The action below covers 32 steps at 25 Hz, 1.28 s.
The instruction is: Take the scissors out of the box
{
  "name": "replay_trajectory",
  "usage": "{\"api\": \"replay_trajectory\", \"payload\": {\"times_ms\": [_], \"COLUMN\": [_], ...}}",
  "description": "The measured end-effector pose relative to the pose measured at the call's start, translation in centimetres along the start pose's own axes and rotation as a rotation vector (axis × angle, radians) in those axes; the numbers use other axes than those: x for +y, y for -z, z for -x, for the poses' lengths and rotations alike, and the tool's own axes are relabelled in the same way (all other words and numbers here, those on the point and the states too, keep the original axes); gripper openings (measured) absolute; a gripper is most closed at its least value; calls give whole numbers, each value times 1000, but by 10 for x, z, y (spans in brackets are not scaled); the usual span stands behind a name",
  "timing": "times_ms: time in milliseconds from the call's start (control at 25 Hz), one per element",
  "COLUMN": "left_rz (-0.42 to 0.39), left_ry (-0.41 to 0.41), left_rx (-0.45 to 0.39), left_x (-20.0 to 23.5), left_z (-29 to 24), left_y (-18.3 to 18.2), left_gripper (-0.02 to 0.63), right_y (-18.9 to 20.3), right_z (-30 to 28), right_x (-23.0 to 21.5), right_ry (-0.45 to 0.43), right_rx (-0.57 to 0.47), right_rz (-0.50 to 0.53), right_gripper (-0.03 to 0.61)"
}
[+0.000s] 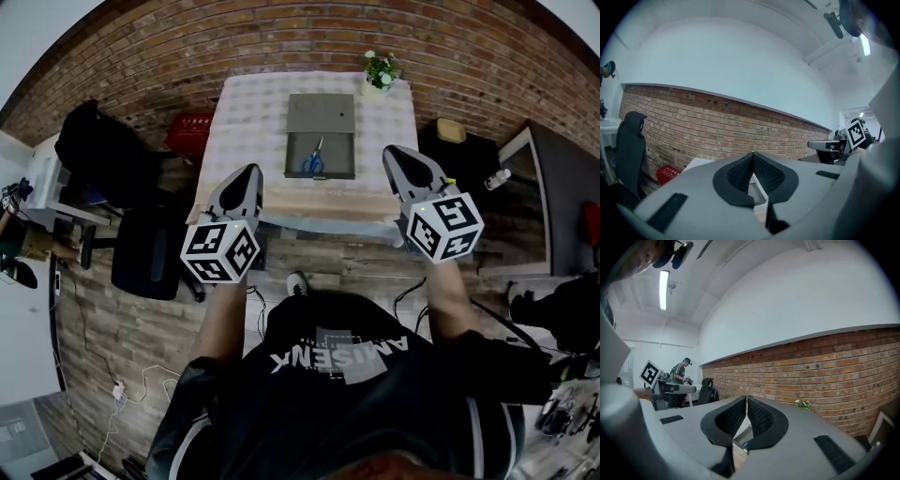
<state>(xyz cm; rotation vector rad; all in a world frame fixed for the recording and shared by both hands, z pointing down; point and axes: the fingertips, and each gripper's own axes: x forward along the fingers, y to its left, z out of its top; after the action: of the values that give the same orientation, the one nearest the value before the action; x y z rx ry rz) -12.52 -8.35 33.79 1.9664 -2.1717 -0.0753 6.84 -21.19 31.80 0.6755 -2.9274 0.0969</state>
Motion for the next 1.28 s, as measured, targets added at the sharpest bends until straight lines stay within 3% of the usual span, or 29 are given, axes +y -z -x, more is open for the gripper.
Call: {"api": "replay_trajectory", "payload": {"times_ms": [760,960,1280], "left_rz": [30,44,14], "left_ry": [133,156,134], "left_rx": [50,98,182], "left_x": [115,126,125], "left_z": [-59,-74,-126], "left_y": [3,18,55], "left_gripper": [12,12,12], "right_y": [4,25,82], "right_z": [-109,-129,-168], "right_x": [31,31,-1], "right_ry": [151,200,201], "right_rx": [60,120,191], "right_rz": [-30,-75,-171], "right_gripper": [43,43,44]}}
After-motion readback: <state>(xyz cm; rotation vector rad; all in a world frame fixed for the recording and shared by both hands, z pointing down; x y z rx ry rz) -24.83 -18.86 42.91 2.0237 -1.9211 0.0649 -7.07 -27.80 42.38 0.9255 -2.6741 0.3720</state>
